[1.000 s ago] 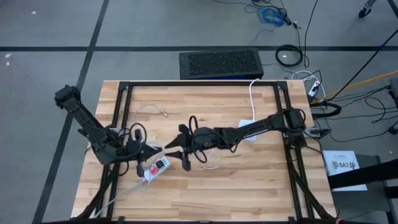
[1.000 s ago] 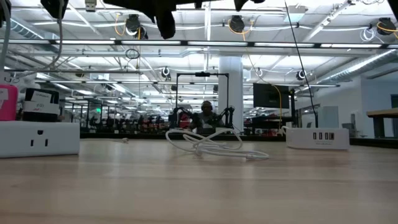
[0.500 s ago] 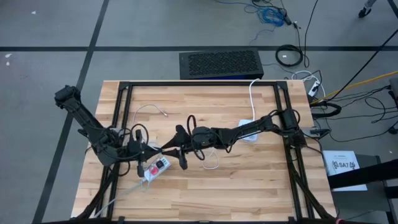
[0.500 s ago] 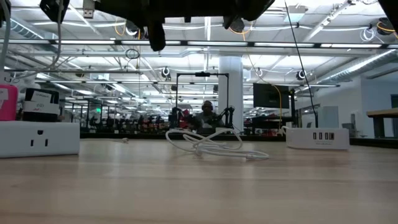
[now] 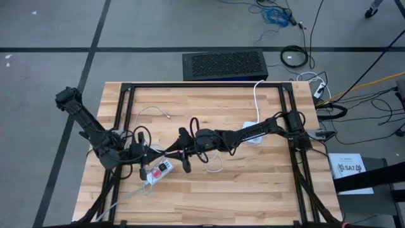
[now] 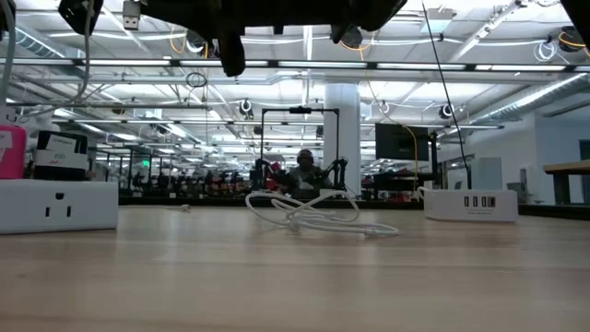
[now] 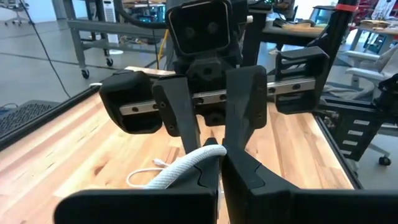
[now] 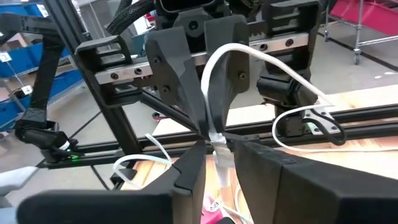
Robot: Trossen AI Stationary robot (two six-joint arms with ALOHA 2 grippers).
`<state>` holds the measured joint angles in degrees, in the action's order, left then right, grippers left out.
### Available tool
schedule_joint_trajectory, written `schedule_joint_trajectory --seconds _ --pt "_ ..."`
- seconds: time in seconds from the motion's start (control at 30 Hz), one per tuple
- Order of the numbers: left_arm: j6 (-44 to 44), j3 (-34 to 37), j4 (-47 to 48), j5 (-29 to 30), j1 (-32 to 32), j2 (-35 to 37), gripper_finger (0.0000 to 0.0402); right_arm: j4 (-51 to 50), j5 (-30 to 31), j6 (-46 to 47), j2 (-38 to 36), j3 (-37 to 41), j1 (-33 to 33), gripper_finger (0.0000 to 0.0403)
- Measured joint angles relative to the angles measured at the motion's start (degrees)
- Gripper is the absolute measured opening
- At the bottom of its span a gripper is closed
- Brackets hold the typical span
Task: Insert USB
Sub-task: Insert the top right white cable charger into the black adapter charger
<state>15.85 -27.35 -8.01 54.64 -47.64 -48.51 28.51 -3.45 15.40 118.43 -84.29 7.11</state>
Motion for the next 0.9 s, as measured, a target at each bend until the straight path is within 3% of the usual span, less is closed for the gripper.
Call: schedule_joint_trajectory --seconds 0.4,0.73,0.9 --pt "0.1 0.0 0.0 0.0 0.0 0.0 0.0007 0.5 -2.4 0.2 0.5 -0.1 0.0 0.0058" --pt "0.3 0.0 0.0 0.0 0.0 0.0 0.0007 1.7 -2.3 1.6 1.7 -0.6 0.0 0.0073" --pt "0.3 0.0 0.0 0.0 0.0 0.0 0.0007 1.7 -2.2 1.4 1.7 -0.6 -0.1 0.0028"
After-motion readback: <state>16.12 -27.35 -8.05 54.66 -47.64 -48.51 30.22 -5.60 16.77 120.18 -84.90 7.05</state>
